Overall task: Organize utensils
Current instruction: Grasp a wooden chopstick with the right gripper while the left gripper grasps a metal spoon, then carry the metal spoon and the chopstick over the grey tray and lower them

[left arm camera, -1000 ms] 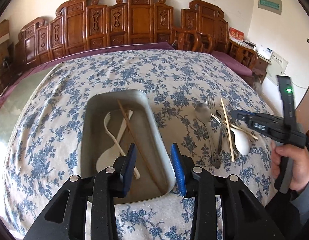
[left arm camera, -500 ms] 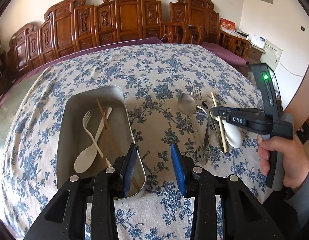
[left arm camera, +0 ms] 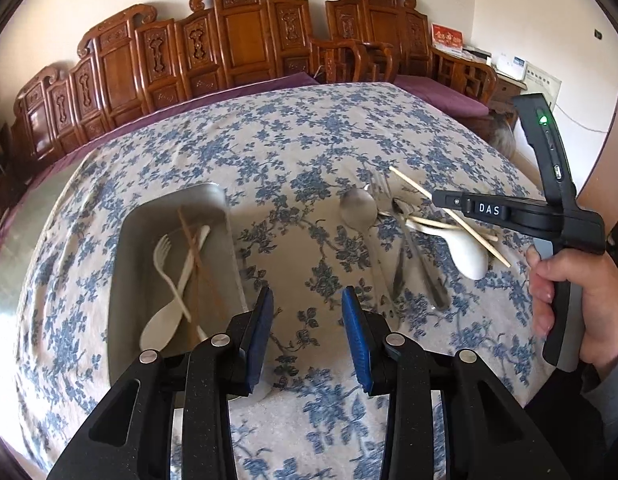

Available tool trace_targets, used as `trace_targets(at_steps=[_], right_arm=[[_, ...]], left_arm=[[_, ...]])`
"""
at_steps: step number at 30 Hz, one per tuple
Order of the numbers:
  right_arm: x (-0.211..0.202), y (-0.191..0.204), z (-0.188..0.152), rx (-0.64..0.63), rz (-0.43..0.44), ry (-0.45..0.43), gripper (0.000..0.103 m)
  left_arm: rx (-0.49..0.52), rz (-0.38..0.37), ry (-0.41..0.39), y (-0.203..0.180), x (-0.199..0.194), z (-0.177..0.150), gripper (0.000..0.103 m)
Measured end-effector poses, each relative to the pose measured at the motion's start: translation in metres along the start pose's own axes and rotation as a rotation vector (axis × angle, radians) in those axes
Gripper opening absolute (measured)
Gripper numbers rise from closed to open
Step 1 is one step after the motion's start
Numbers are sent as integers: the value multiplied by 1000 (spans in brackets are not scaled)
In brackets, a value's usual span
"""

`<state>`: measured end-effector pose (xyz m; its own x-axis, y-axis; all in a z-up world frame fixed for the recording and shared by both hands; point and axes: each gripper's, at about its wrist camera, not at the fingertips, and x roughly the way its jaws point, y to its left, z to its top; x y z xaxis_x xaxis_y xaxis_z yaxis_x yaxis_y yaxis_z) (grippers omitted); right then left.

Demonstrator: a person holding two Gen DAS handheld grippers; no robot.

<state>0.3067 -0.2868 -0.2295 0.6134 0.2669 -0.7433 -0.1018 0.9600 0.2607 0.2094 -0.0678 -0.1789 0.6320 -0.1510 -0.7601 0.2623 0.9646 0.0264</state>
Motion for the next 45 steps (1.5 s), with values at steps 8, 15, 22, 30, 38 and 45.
trace_targets(at_steps=[8,15,22,30,38,45], right_arm=[[-12,-22,5,7,2,-33,6],[-13,-28,6,10,12,-36,6],[-10,-28,5,7,29,-27,6],[-8,-21,4,-6,39,-21,6],[-7,-9,-3,-48,37,-12,6],[-21,2,-13,-80,20,-40,6]], left_arm=[[29,-28,33,-25,28,17,33],[5,-71,100,-33,68,33,31],[-29,-99,164,-35,102,41,28],[-24,-92,202,-41,122,43,19],[-11,-71,214,-31,117,40,5],[-13,-53,166,-15,79,41,5]])
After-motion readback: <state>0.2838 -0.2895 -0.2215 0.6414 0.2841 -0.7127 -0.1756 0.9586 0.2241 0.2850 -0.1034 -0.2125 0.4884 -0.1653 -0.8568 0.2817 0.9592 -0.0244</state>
